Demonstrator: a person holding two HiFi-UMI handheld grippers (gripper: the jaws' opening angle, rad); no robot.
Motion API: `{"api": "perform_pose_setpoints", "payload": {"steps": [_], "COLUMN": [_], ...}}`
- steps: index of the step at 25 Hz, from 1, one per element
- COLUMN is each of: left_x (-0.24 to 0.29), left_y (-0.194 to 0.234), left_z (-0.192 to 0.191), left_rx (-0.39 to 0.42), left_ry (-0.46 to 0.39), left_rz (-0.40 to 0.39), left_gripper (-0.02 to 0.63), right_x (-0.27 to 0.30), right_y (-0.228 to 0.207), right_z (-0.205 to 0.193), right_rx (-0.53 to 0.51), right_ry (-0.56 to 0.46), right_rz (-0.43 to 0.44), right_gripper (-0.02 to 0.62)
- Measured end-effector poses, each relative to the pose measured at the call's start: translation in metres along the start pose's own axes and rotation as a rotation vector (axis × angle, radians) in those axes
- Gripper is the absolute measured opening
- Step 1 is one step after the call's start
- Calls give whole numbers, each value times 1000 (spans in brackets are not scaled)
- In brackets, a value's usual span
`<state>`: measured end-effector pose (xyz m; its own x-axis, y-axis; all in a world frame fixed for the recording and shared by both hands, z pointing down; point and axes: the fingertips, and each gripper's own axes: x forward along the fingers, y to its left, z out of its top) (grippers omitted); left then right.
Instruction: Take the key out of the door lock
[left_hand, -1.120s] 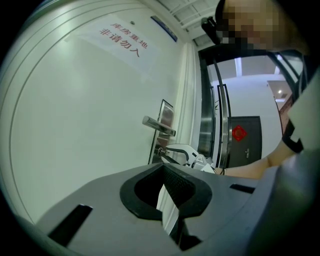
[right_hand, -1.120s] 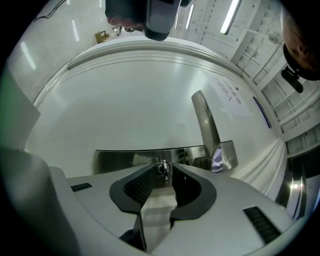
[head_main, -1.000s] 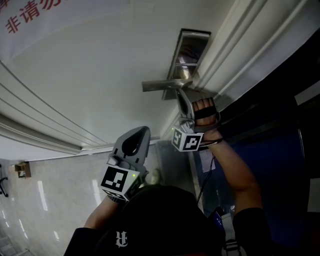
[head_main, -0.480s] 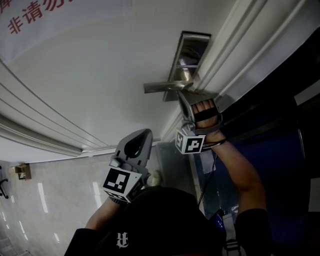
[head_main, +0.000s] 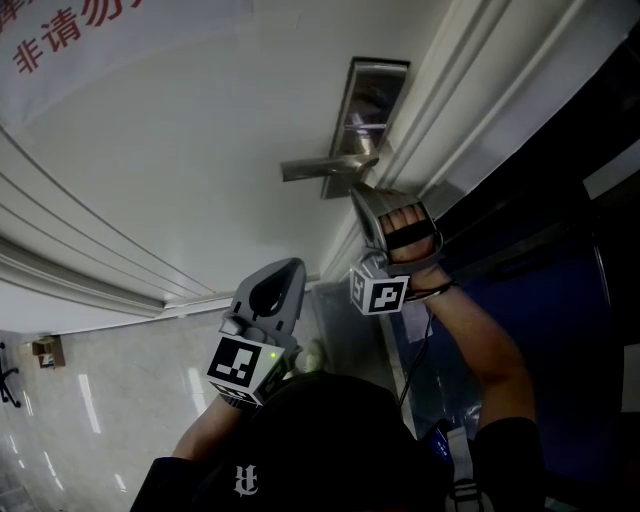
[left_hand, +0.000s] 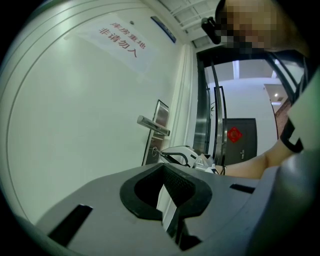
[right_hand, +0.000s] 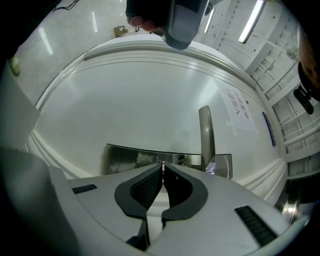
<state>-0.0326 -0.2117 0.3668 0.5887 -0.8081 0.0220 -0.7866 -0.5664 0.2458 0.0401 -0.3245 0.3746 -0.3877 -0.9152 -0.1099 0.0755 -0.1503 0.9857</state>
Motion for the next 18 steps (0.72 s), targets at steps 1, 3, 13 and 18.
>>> {"api": "perform_pose_setpoints", "payload": {"steps": [1,3,13,18], "left_x": [-1,-3,-7,-10], "left_y": [0,-2,-17,-21], "left_z": [0,0,-2,0], "left_rx": [1,0,10,40], "left_ry": [-1,1,12,8], "left_rz": [-2,-7,-40,-47], "left_gripper": [5,6,6,5], "right_x": [-4,-11,-48,-74], "right_y": [0,1,-16,-30], "right_z": [2,2,17,33], "right_rx": [-1,5,55,102], "right_ry": [-4,1,-8,-24], "right_rz": [-2,2,20,18], "right_gripper": [21,21,21,21]}}
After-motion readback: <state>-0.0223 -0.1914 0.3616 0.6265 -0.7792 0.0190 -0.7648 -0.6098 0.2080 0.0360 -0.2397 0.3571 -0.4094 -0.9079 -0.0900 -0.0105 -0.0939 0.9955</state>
